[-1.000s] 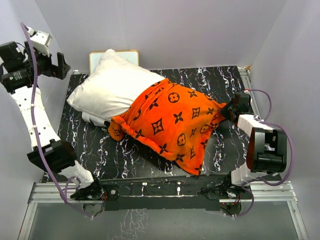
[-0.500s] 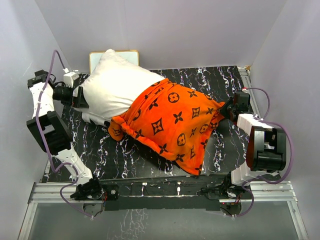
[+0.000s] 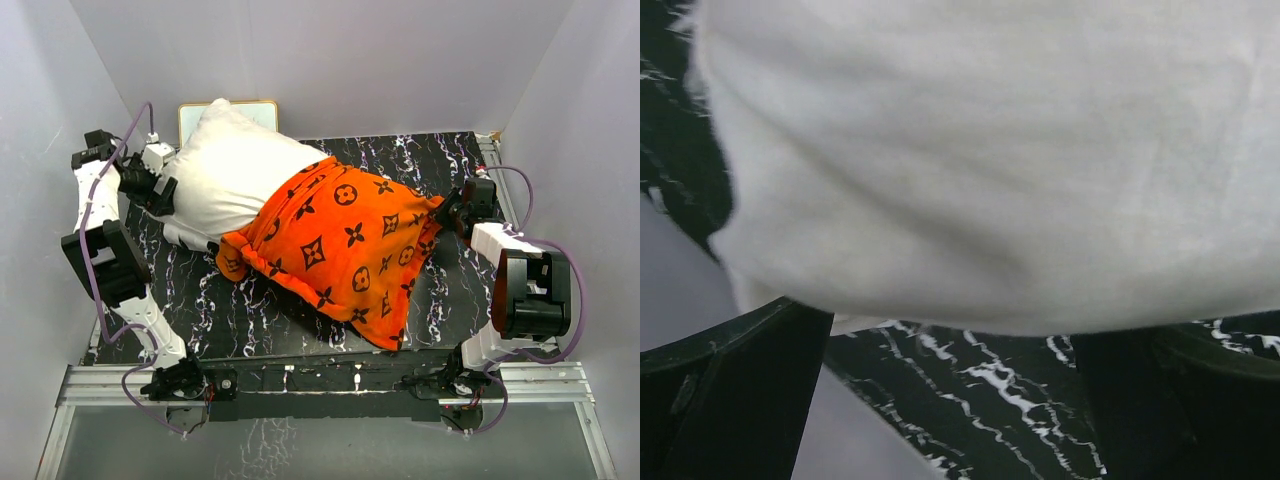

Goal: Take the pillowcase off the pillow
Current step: Remove the pillow from the pillowcase.

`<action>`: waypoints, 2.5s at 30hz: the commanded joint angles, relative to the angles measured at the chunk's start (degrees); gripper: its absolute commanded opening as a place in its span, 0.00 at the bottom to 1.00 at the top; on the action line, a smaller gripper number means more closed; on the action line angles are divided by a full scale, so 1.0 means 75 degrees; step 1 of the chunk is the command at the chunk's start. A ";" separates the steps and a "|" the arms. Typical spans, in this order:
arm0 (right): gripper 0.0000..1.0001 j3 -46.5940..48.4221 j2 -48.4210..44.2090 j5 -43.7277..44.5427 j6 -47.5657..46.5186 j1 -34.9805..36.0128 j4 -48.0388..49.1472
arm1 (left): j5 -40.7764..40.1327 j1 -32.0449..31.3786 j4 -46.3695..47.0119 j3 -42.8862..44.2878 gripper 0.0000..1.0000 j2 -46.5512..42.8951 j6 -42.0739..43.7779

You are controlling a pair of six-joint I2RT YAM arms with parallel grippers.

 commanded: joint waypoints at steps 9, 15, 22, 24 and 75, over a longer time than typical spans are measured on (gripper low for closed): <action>0.08 0.0306 -0.0003 -0.0185 -0.0167 -0.0012 0.0538 | -0.0799 -0.0209 0.0336 0.1097 0.97 0.0604 0.0268; 0.08 0.0348 -0.0021 -0.0377 -0.0147 -0.0012 0.0572 | 0.0372 -0.0438 -0.1492 0.1604 0.97 0.1769 -0.0076; 0.08 0.0372 0.0045 -0.0579 -0.0137 0.0089 0.0648 | 0.1685 -0.0980 -0.3744 0.1024 0.97 0.2086 0.1613; 0.08 0.0400 0.0073 -0.0620 -0.0141 0.0164 0.0663 | 0.1680 -0.1174 -0.3523 0.0483 0.97 0.1782 0.1772; 0.98 -0.0492 -0.4100 0.2098 -0.2455 0.2696 -0.1738 | 0.0408 0.1788 0.1157 -0.1098 0.00 -0.1282 -0.0264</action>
